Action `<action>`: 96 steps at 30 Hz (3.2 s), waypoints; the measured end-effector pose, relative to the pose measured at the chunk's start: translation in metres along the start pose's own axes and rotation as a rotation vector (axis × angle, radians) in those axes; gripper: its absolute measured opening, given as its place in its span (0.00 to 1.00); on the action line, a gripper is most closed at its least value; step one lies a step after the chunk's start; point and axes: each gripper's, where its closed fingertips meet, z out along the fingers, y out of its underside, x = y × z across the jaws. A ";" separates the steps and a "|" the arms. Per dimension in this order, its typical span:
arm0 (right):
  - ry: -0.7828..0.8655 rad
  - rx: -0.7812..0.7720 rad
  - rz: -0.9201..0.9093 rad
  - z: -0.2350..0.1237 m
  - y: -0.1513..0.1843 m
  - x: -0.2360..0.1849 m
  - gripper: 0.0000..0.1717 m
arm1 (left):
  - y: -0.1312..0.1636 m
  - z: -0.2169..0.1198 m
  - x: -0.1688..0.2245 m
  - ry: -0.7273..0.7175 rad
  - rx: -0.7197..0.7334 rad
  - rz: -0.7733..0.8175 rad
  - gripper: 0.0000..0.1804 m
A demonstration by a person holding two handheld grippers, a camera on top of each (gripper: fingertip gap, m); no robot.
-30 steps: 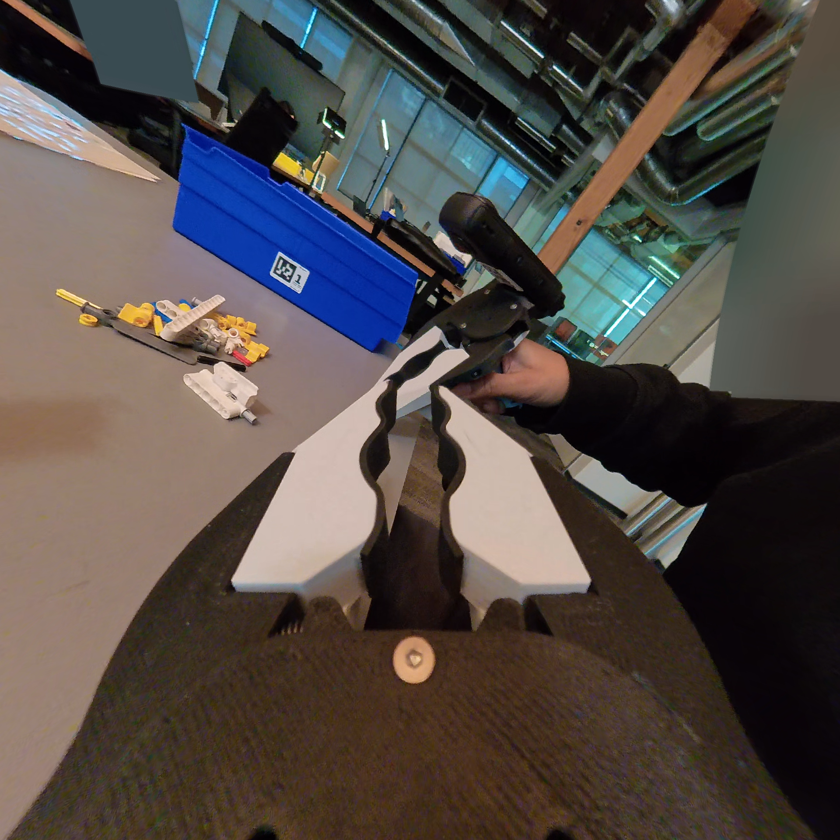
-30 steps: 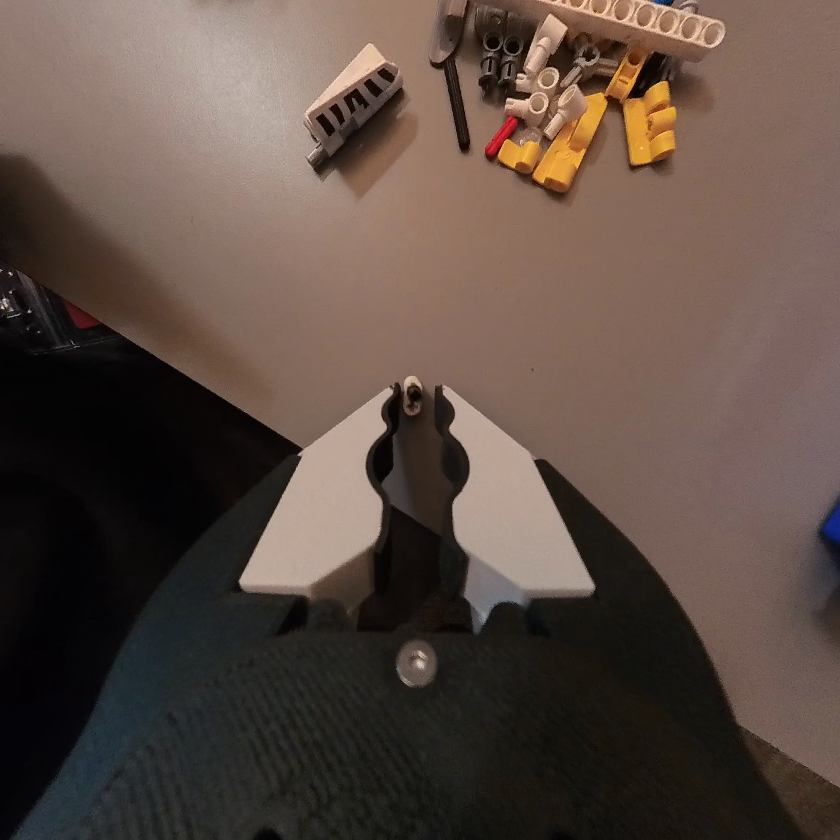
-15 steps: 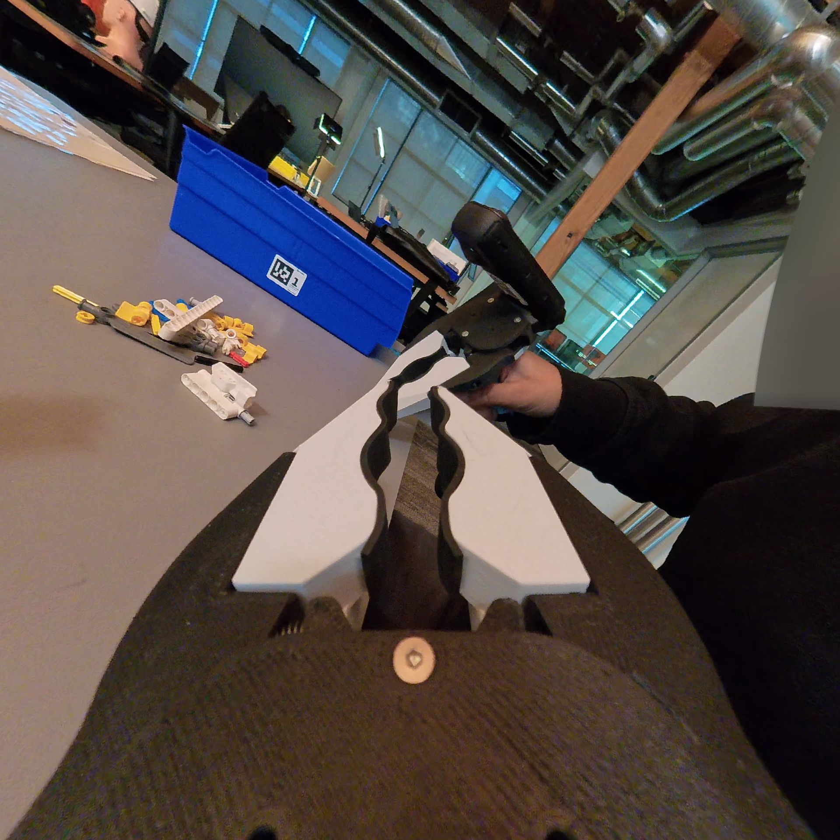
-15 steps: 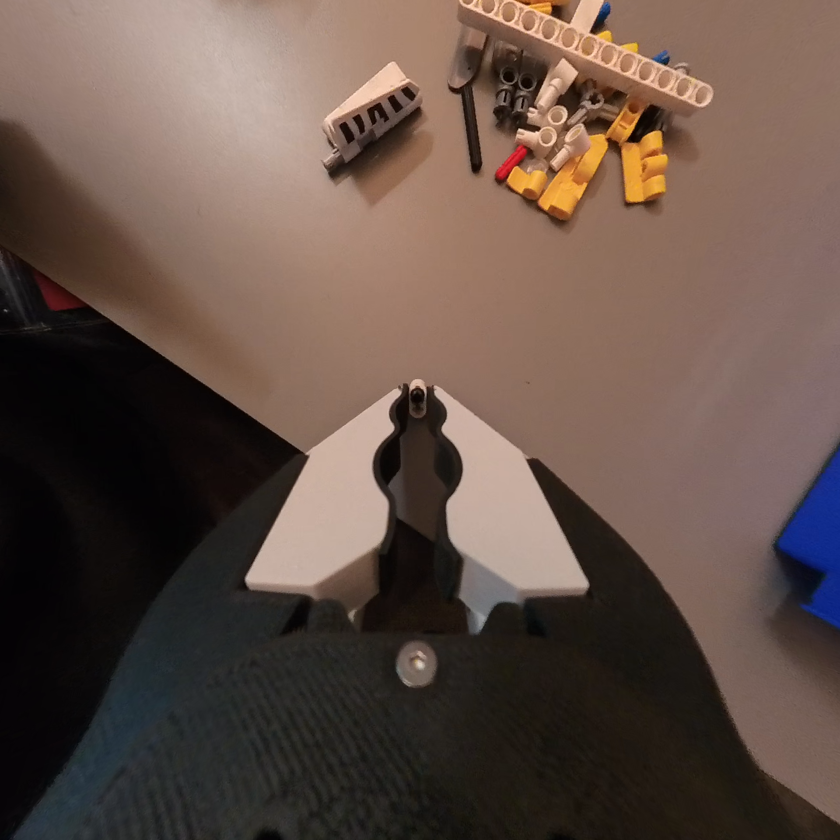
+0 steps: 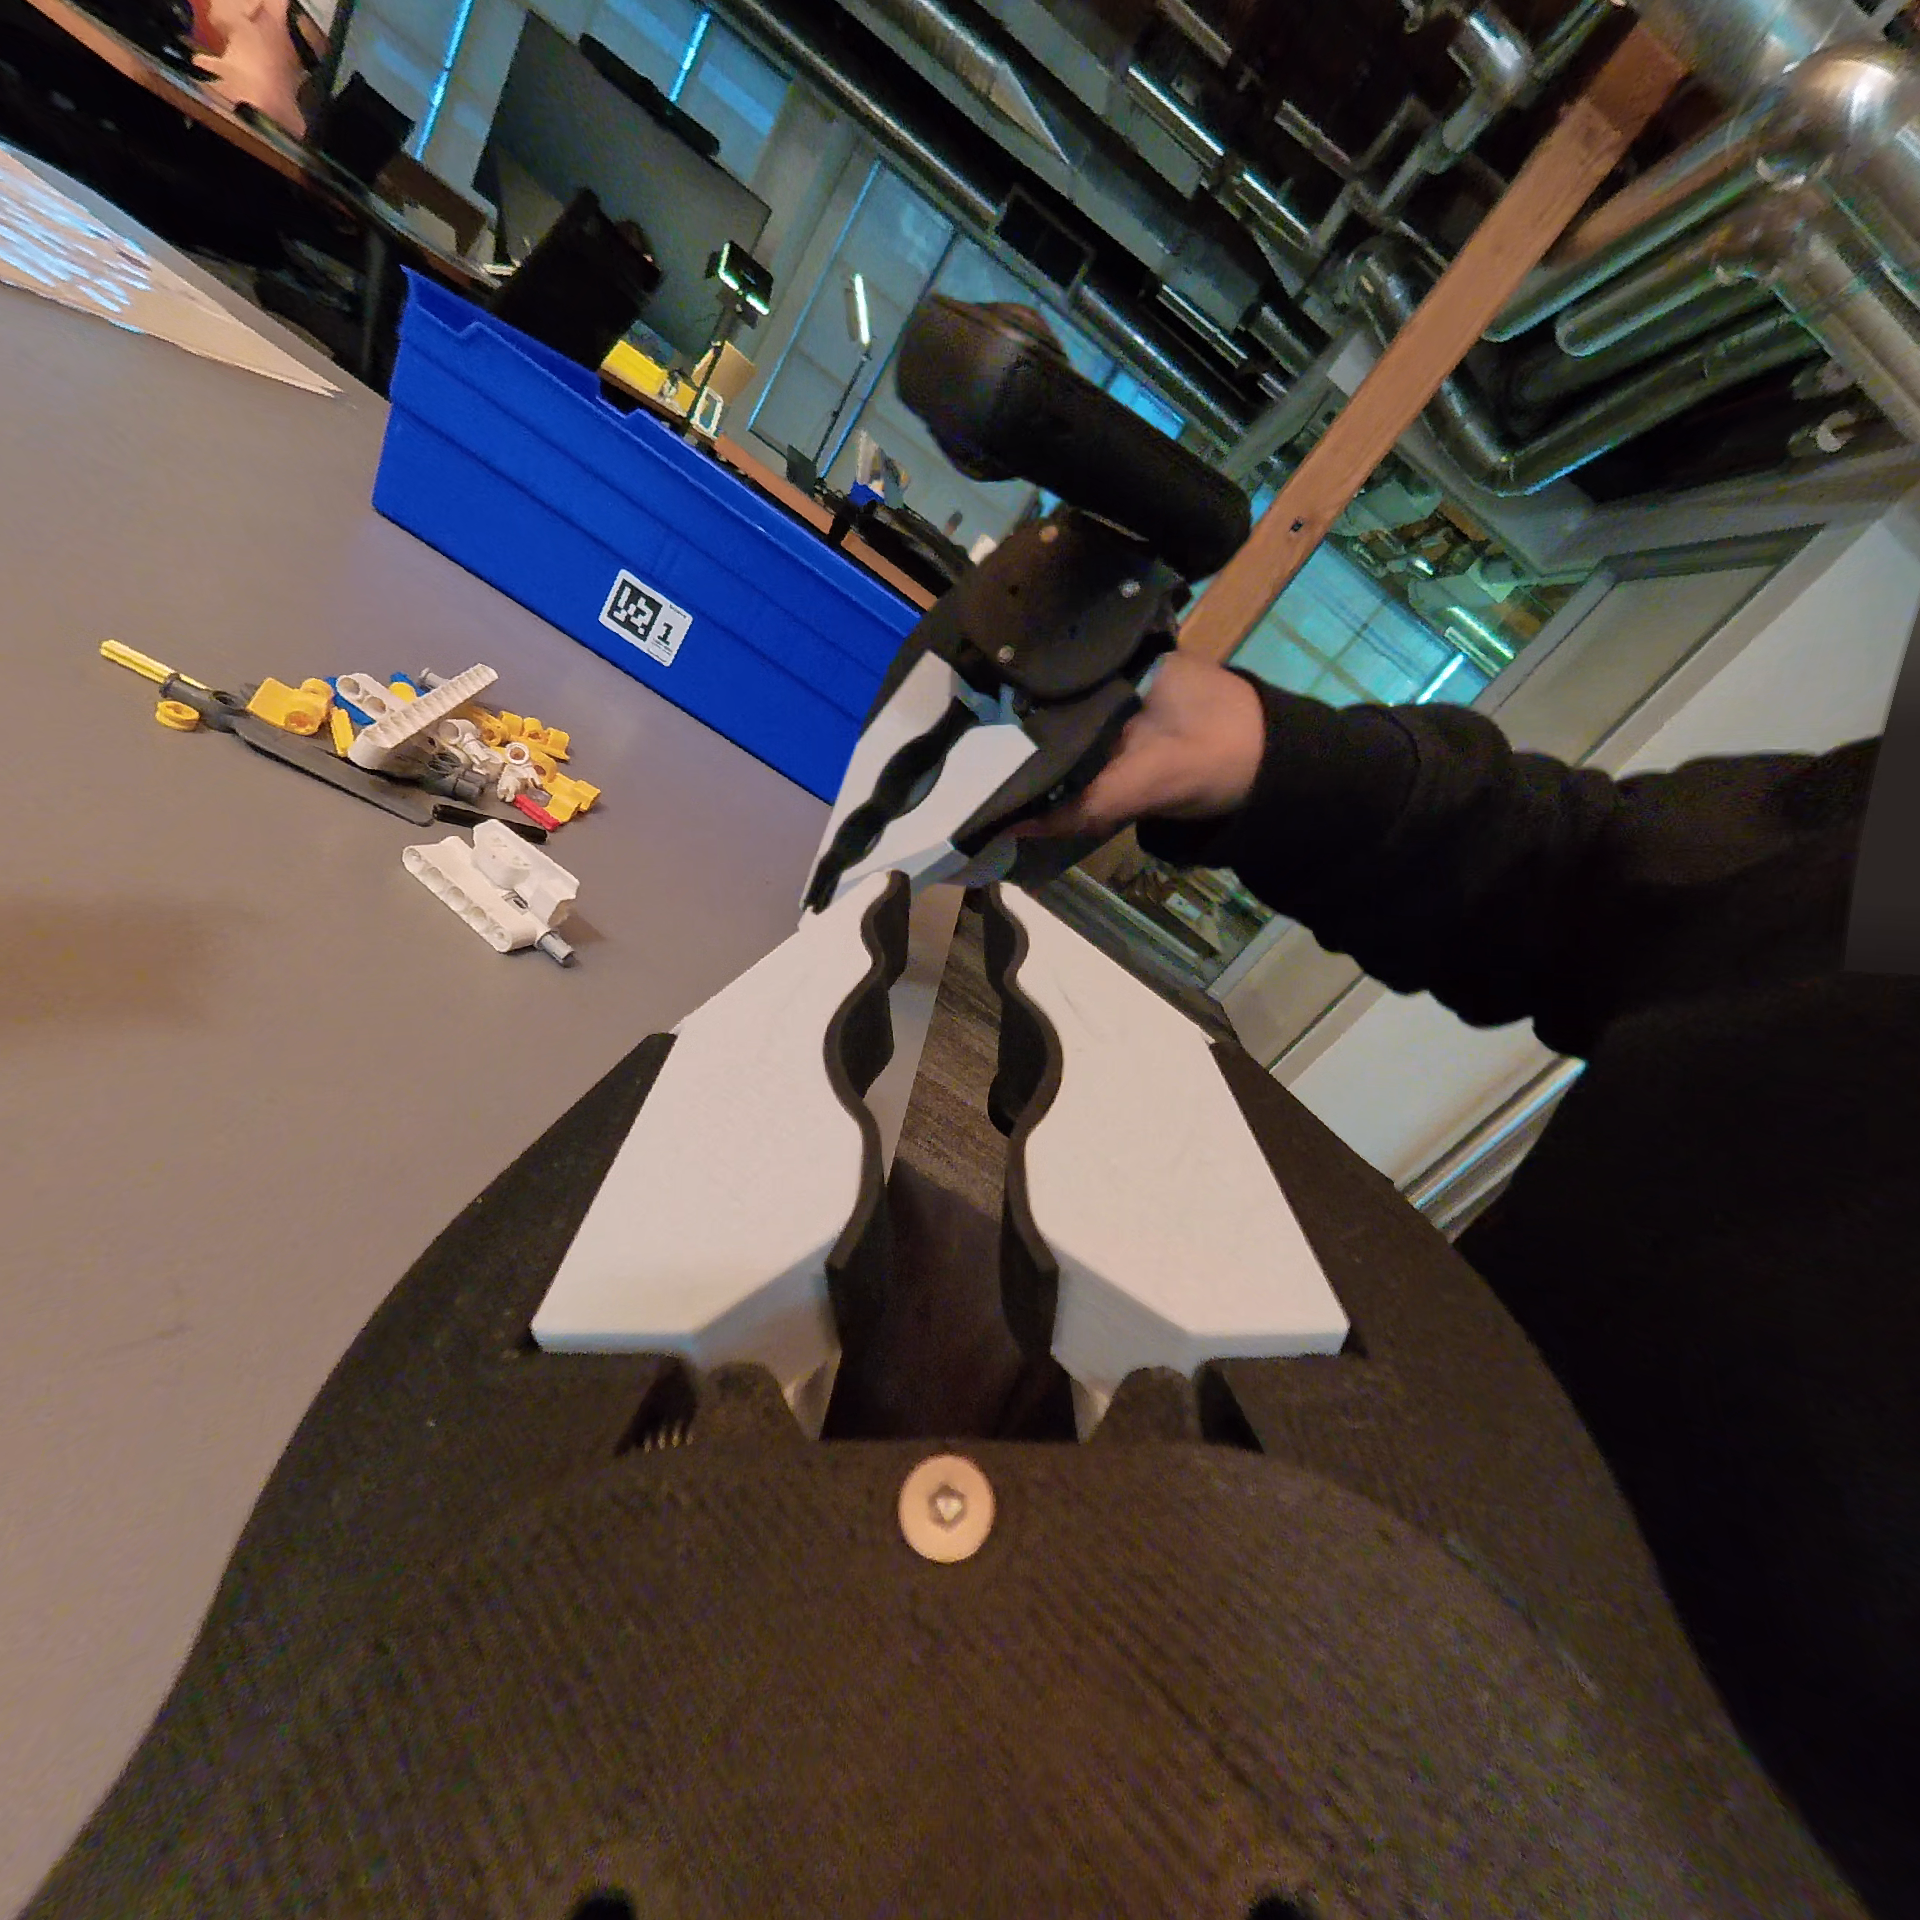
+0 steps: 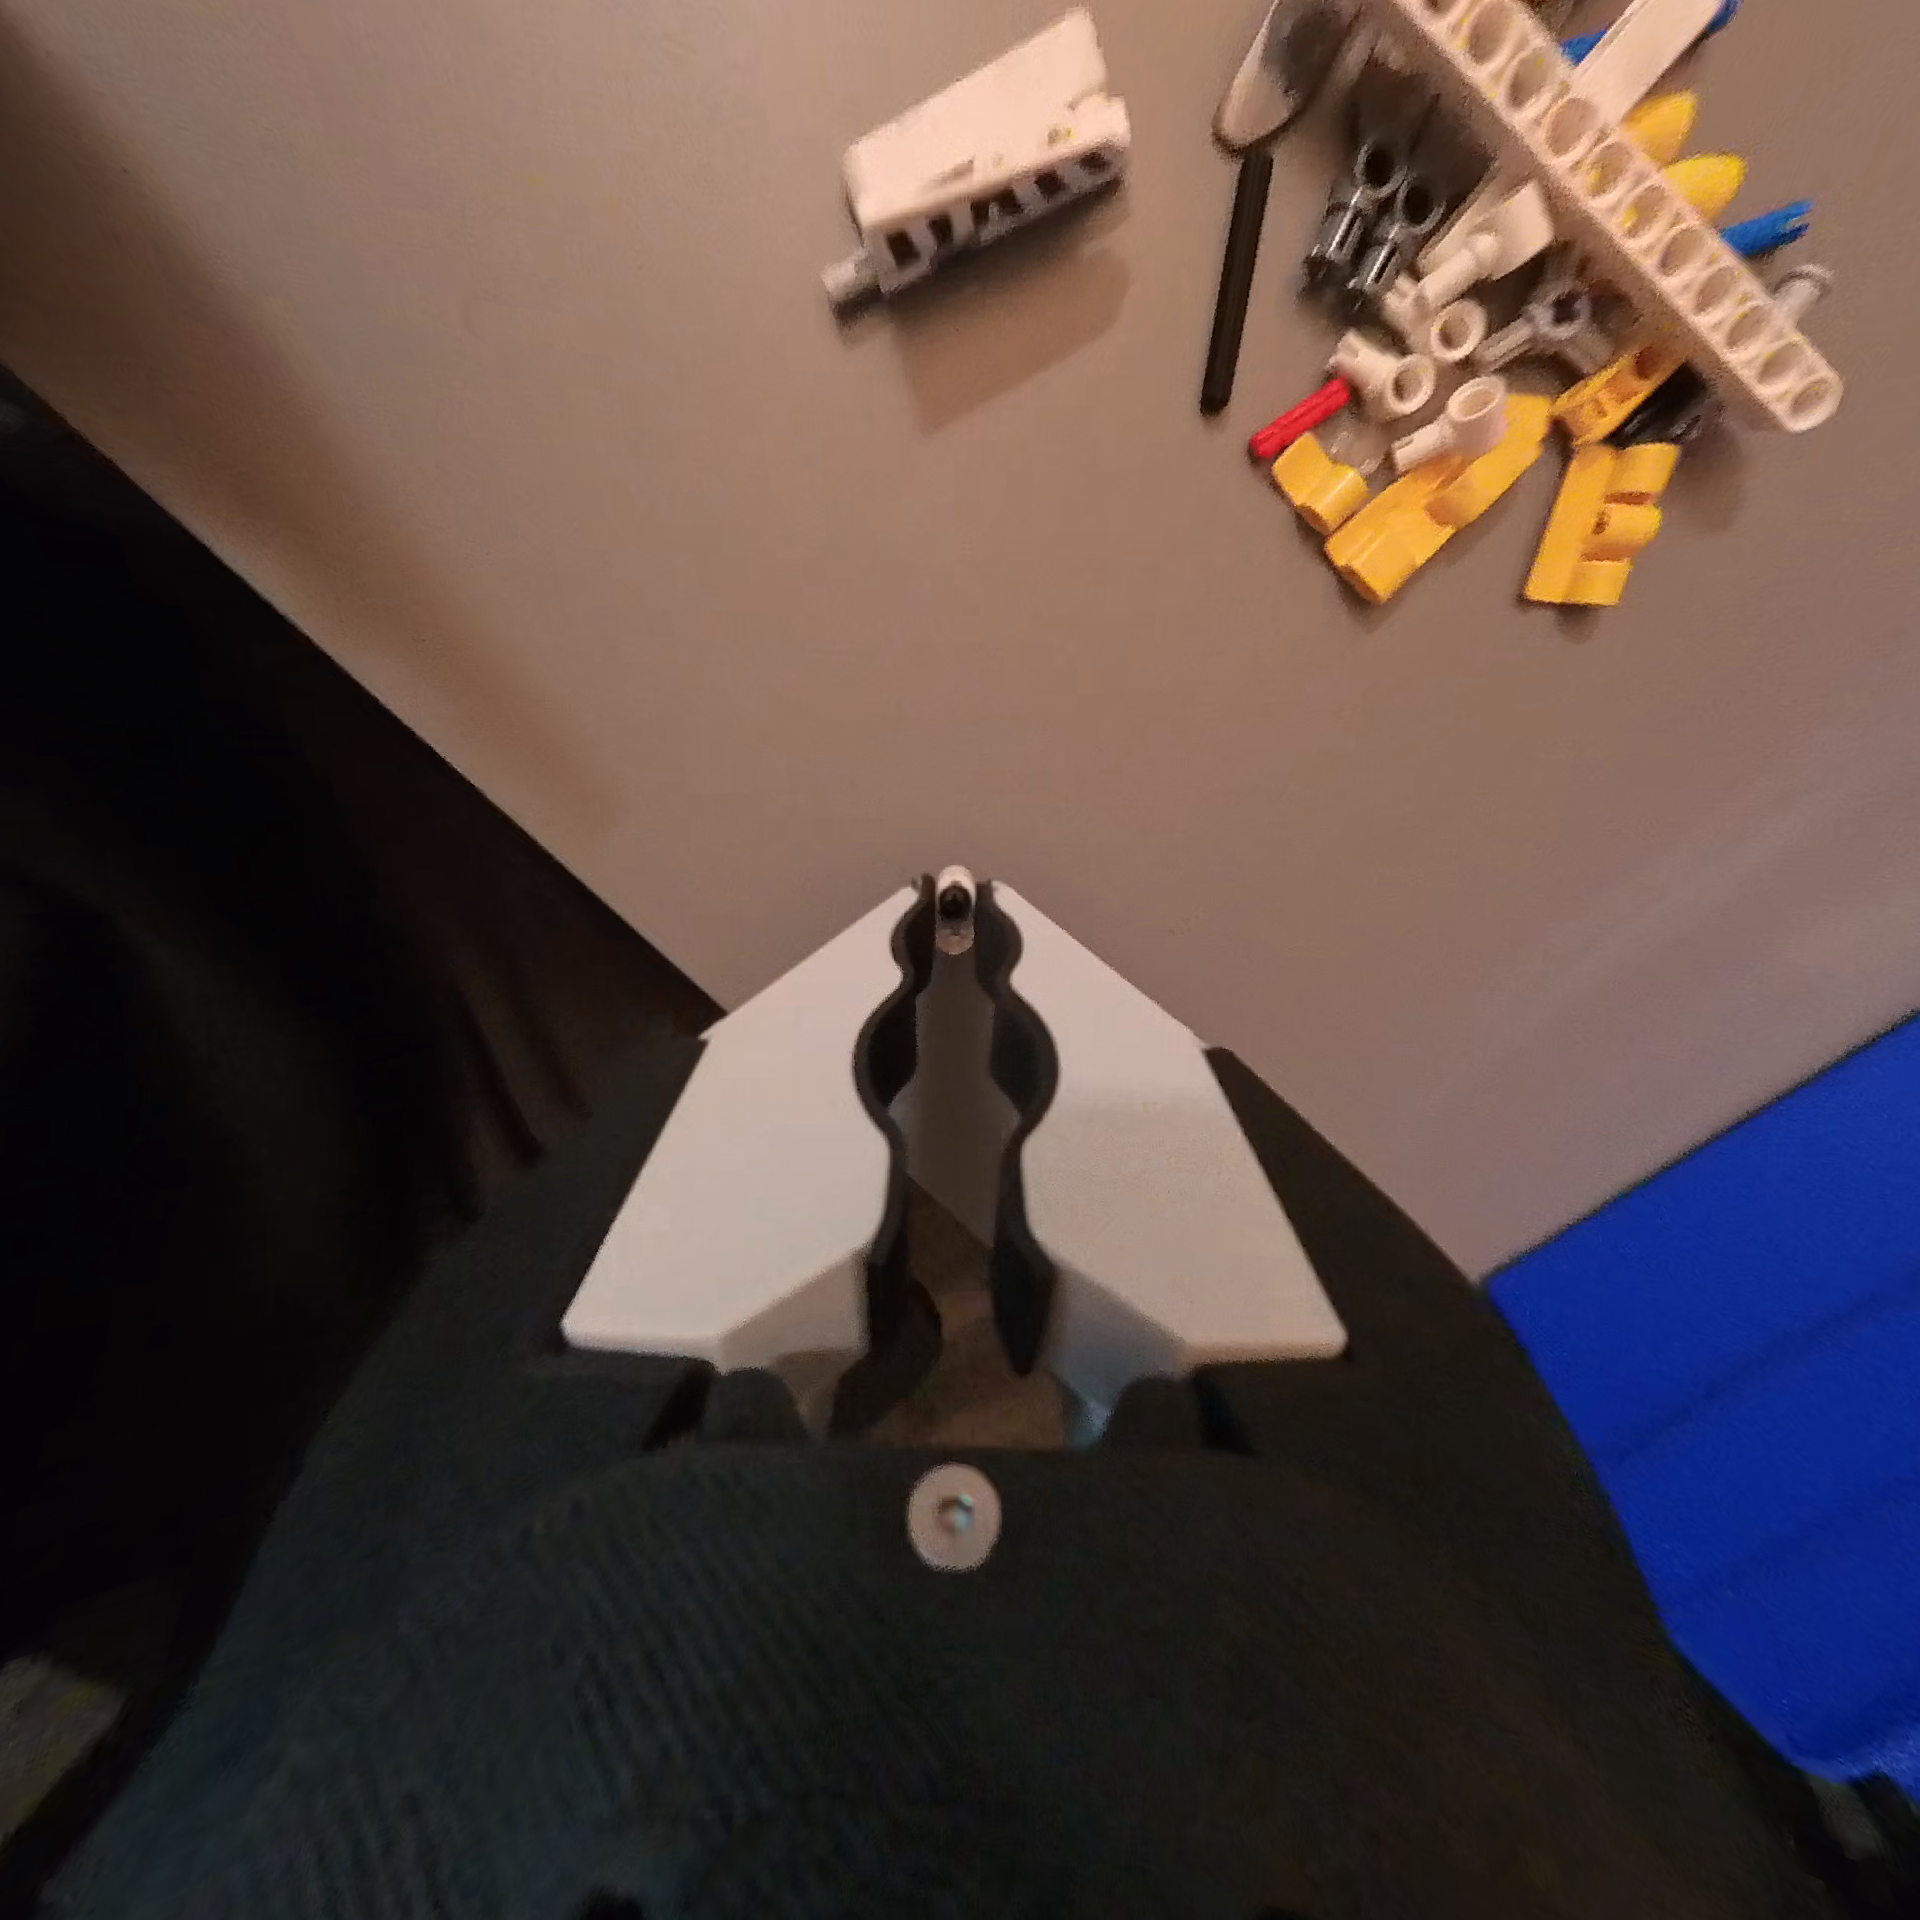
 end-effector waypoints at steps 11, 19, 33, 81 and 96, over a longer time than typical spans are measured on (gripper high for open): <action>-0.030 -0.198 -0.027 0.001 -0.001 0.016 0.03 | -0.005 -0.003 0.000 0.033 0.026 -0.056 0.05; -0.006 -0.176 0.017 0.013 -0.005 0.020 0.03 | -0.009 -0.005 -0.001 0.052 0.044 -0.095 0.05; 0.074 -0.389 -0.176 -0.002 -0.007 0.022 0.03 | -0.006 -0.004 0.000 0.052 0.029 -0.081 0.05; -0.350 1.286 -0.326 -0.083 -0.120 -0.084 0.06 | -0.031 0.007 -0.007 0.240 0.194 -0.511 0.06; -0.477 1.503 -0.273 -0.103 -0.100 -0.075 0.05 | -0.027 0.035 0.002 0.349 0.258 -0.730 0.03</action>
